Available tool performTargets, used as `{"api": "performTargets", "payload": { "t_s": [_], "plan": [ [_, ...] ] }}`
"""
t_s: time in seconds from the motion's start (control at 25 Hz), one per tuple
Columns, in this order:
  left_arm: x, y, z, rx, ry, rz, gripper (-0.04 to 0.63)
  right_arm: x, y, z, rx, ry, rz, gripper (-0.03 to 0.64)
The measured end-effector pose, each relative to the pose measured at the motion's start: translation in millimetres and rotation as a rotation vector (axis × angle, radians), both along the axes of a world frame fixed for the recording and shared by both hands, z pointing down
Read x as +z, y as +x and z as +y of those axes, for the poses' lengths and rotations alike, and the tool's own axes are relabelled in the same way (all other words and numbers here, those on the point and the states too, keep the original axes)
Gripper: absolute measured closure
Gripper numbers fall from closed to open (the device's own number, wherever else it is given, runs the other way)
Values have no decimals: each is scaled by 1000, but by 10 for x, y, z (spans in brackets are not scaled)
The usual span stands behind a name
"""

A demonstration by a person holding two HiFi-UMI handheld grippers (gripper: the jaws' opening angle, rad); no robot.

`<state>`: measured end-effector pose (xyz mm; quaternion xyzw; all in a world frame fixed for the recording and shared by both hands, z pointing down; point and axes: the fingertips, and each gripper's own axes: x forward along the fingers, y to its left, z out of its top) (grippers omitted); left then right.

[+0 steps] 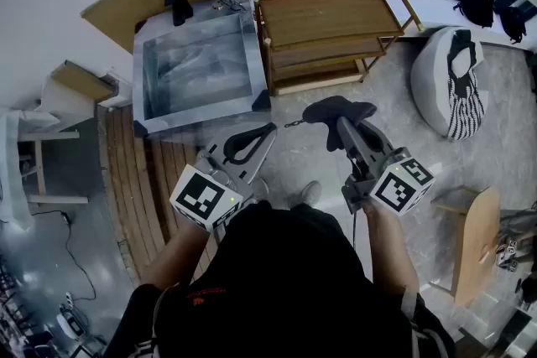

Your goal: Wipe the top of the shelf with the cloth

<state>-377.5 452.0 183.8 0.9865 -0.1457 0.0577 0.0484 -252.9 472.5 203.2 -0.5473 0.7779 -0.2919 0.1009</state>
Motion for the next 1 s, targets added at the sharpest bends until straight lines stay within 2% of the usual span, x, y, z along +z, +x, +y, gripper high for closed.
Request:
{"api": "performTargets", "payload": {
  "t_s": [0.08, 0.56, 0.8, 1.0],
  "plan": [
    [-5, 31, 5, -11, -27, -10, 575, -4, 21, -7, 1, -3, -7, 591],
    [-11, 302, -23, -17, -11, -16, 575, -32, 340, -20, 4, 7, -35, 589],
    [10, 537, 141, -23, -26, -19, 575, -30, 607, 224, -11, 5, -15, 589],
    [44, 785, 394, -26, 5, -13, 575, 37, 787, 545, -59, -13, 6, 589]
  ]
}}
